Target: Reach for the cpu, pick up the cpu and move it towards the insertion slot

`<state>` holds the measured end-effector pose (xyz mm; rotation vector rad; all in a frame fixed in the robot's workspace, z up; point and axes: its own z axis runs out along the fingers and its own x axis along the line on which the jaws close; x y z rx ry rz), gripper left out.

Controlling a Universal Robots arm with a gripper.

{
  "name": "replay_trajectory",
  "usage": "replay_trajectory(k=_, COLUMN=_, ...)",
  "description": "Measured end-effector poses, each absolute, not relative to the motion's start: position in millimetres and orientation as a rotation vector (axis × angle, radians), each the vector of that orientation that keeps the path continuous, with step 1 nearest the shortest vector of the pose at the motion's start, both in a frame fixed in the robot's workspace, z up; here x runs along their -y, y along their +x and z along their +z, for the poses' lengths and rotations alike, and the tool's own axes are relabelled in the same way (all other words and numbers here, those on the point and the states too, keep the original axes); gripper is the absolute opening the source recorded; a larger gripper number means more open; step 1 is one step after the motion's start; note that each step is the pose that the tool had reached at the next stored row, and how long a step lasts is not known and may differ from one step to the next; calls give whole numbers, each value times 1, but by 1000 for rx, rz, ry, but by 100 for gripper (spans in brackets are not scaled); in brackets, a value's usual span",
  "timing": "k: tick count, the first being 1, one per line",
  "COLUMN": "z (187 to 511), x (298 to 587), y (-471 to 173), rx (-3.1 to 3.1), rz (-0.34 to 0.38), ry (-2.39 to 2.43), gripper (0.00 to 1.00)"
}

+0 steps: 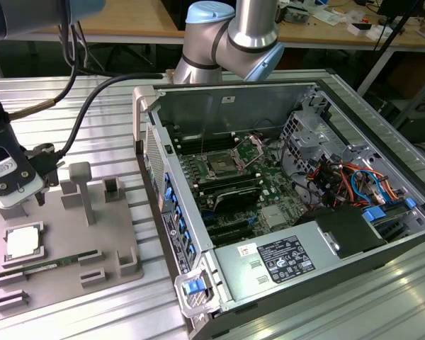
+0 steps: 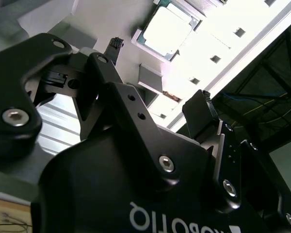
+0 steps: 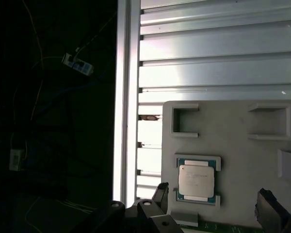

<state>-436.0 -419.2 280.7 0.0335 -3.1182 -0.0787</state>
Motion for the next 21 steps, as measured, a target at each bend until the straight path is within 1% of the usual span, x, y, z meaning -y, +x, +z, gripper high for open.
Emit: replay_trajectory(k=21, z=274, x=419, y=-436, rx=3118, rz=-88, ry=34, gripper=78)
